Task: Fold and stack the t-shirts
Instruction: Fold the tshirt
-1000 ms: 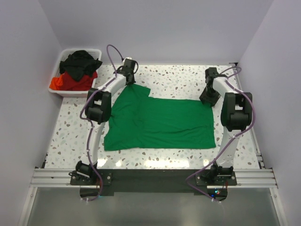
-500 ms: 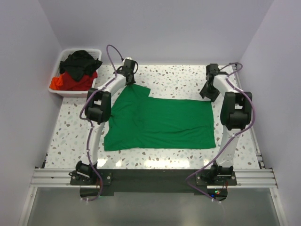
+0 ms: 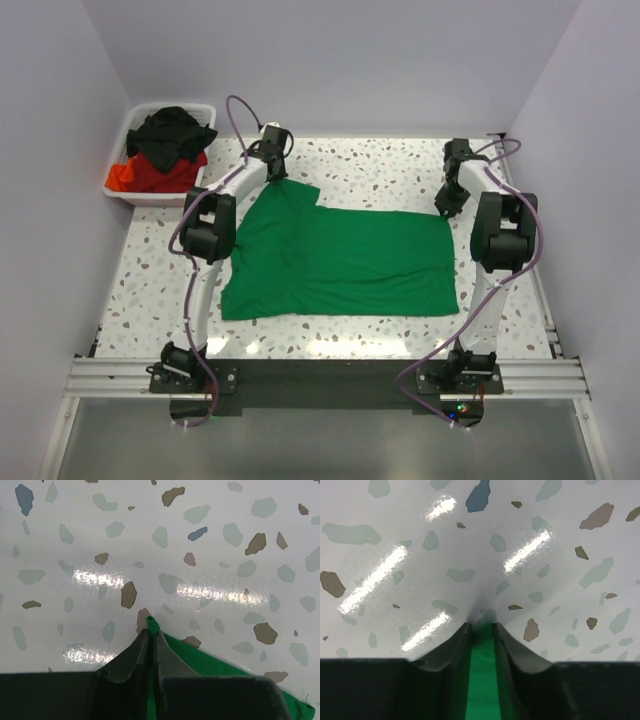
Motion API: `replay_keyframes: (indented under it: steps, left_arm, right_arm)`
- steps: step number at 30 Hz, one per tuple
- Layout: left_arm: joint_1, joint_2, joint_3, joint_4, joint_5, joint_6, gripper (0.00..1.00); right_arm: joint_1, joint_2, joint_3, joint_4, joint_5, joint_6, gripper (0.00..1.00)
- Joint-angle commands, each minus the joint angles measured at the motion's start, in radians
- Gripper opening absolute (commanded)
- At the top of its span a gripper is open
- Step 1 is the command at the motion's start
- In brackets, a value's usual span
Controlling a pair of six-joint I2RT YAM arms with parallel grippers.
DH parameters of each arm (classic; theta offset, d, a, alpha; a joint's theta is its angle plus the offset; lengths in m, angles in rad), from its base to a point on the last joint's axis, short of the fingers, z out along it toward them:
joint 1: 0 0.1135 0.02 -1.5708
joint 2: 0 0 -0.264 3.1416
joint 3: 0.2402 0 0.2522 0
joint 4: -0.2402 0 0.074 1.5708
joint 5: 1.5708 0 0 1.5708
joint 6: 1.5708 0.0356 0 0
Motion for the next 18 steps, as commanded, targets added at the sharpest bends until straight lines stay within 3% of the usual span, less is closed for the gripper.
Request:
replay_keyframes:
  steps: [1,5,18]
  left_arm:
    - [0.01,-0.04,-0.019,-0.012,-0.005,0.005,0.0]
    - [0.009,-0.042,-0.019,-0.003,0.004,0.006,0.0]
    - [0.009,-0.12,-0.094,0.111,0.009,0.003,0.0]
  right_arm:
    - [-0.002,0.008,0.026,0.007,0.002,0.011,0.12]
    - [-0.002,-0.004,0.024,0.005,0.0,0.012,0.0]
    - [-0.002,-0.064,0.015,-0.01,0.006,-0.011,0.0]
